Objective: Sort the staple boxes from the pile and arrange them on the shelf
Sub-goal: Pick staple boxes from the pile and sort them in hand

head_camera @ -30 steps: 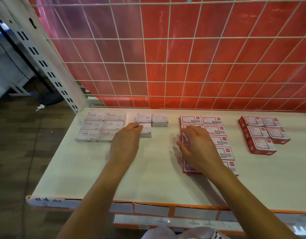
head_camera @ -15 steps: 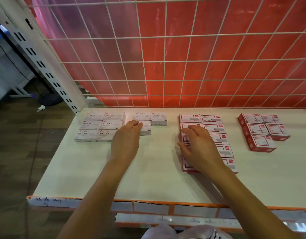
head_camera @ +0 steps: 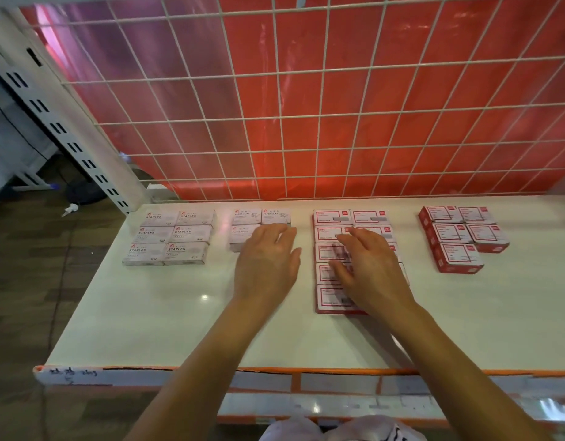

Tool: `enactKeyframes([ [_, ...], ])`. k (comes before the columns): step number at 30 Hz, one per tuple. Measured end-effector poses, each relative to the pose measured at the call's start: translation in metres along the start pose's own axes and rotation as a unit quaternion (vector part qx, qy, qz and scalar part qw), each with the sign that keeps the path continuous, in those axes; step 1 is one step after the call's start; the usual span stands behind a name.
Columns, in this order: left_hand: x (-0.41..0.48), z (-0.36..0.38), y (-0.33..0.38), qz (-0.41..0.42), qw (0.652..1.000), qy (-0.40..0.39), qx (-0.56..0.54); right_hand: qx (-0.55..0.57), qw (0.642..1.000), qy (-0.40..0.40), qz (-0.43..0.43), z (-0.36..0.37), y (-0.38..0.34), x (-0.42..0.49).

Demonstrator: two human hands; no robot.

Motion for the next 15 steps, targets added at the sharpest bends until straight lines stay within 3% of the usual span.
enactKeyframes([
  [15, 0.038, 0.090, 0.164, 0.059, 0.989, -0.136, -0.029, -0.006, 0.996, 0.058, 0.066, -0.017, 0.141, -0.031],
])
Point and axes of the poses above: each hand's wrist, its own x-axis towards the middle knuckle, its own z-axis out of the palm, y = z × x, the point moved 8 cm from there along x, towards the middle knuckle, and after that the axes turned 14 degrees about -x, right-handed, at the moved point
